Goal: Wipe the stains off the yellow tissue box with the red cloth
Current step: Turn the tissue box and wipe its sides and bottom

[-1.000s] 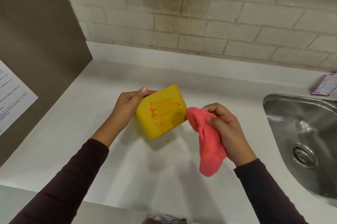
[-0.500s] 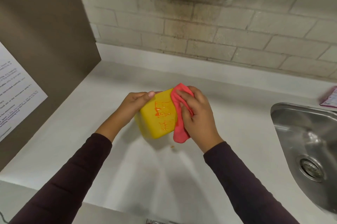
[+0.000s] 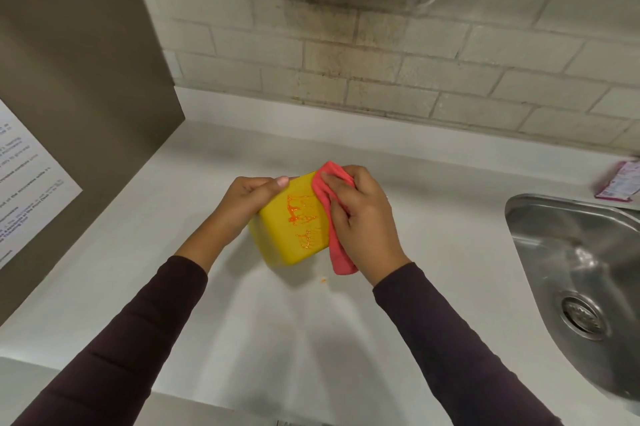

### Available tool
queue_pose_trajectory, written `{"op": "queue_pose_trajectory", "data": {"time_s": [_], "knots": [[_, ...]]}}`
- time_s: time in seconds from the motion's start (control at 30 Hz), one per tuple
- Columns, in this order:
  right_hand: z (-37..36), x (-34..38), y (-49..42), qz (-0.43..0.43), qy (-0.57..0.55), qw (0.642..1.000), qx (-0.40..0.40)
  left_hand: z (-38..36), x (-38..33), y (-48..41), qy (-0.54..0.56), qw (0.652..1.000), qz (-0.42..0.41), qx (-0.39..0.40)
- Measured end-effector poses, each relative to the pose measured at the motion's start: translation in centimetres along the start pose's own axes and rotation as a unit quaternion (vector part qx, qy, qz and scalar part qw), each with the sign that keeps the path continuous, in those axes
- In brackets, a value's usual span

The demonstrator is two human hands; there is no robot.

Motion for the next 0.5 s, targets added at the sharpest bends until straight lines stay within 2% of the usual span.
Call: {"op": "queue_pose_trajectory", "data": {"time_s": [0.33, 0.5], "knots": [[1.4, -0.6, 3.3, 0.032, 0.018, 0.998, 0.046, -0.8, -0.3, -0.2, 0.014, 1.0, 0.0, -0.016], [1.2, -0.1, 1.8, 0.009, 0.03, 0.999, 0.016, -0.7, 0.1, -0.4, 0.004, 1.0, 0.013, -0.011]]}}
Point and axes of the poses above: each hand's wrist, its own y-axis away from the middle knuckle, its own z-axis out of the back of the hand, x = y × z, the point moved 4 cm from there along -y, towards the middle knuckle, and after that the axes turned 8 degrees about -y, right-handed, at the moved point
